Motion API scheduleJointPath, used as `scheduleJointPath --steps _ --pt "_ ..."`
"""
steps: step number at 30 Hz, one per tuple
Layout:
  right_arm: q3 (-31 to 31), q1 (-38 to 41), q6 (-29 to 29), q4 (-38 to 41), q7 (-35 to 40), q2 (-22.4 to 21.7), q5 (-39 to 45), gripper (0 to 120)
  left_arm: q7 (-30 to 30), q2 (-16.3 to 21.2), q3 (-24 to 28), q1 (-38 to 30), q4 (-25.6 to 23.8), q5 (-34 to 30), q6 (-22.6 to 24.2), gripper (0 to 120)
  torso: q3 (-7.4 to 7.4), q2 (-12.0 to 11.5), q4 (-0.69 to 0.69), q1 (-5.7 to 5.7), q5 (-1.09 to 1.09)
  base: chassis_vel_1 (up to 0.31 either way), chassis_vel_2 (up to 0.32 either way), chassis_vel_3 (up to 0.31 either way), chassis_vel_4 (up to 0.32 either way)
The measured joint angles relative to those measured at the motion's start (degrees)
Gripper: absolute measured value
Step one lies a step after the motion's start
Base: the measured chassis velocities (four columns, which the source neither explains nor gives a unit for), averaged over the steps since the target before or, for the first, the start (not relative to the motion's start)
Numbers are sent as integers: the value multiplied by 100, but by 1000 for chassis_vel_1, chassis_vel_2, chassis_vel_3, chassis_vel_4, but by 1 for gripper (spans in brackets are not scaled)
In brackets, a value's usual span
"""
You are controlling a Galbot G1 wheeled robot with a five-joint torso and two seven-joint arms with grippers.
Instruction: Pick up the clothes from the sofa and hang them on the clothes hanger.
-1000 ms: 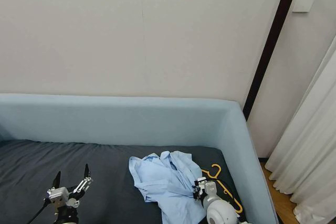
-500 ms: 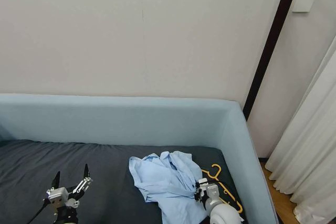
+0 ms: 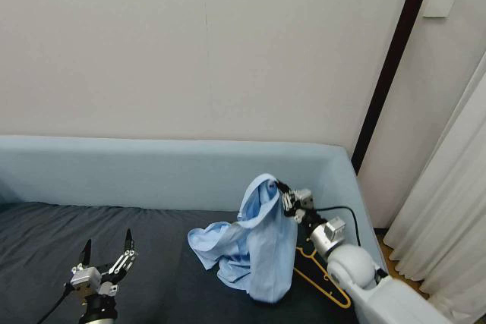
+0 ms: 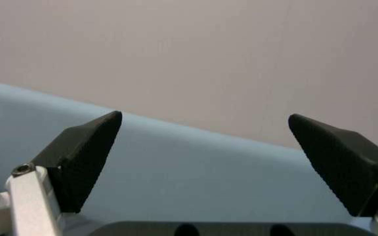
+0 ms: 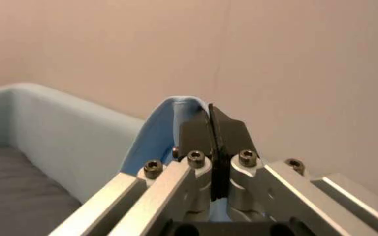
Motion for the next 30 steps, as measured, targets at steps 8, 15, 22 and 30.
scheduleJointPath --steps 8,15,22,30 --pt "-664 904 42 330 -339 -192 606 0 1291 456 205 -321 114 -182 -756 100 0 1 0 0 0 0 0 0 0" --pt "-1048 1588 142 186 -633 -59 987 0 1775 776 375 -724 536 -108 -821 100 0 0 0 0 -2 0 0 0 0" --pt "-1290 2399 173 -31 -835 59 1310 0 1885 953 518 -1163 973 -20 -839 100 0 0 0 0 -1 0 0 0 0" --pt "-1367 3655 72 -313 -884 195 1916 0 1844 838 563 -1283 856 -213 -839 100 0 0 0 0 -1 0 0 0 0"
